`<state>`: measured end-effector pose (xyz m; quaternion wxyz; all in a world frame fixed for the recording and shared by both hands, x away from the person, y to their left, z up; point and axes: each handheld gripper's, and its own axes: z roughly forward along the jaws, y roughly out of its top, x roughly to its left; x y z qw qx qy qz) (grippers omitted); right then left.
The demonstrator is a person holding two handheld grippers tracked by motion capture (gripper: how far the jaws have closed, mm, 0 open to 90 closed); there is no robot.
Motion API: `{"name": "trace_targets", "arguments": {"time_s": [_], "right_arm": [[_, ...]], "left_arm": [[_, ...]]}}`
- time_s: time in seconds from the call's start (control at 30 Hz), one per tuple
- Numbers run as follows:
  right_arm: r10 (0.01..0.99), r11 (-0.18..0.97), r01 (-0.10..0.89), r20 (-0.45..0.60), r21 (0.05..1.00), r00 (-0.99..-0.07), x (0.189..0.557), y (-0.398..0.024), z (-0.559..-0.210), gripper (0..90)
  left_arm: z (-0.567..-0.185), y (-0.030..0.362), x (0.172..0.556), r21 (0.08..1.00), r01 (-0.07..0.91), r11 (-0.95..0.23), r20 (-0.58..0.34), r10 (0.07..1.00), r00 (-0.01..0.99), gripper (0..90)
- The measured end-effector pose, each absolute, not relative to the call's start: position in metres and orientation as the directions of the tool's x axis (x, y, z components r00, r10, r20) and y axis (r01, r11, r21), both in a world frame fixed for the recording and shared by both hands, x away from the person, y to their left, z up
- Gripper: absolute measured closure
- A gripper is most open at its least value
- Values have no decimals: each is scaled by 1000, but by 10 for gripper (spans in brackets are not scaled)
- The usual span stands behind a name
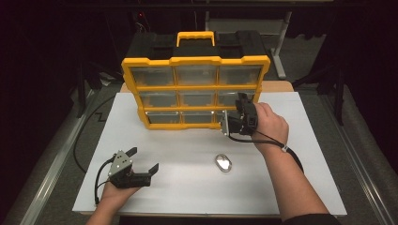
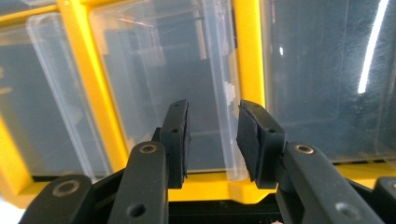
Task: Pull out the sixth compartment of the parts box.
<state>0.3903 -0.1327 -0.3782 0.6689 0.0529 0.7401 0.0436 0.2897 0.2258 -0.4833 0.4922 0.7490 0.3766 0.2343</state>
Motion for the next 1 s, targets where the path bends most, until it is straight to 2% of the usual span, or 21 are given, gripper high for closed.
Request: {"name": "trace_targets", "arguments": {"time_s": [0.4, 0.6, 0.77, 1.0], "right_arm": [[88, 996, 24, -990, 86, -112, 400, -125, -373, 683], [39, 999, 18, -996, 37, -80, 402, -121, -375, 737], [11, 1000, 27, -998, 10, -55, 403, -120, -378, 745], [5, 999, 48, -999, 3, -43, 403, -117, -378, 788]], "left_arm": [[-483, 225, 288, 917, 331, -222, -25, 796, 605, 3], [-482, 227, 289, 918, 331, -217, -30, 796, 604, 3], [-482, 228, 289, 920, 329, -212, -30, 800, 599, 3], [-483, 226, 289, 918, 328, -223, -23, 795, 606, 3]]}}
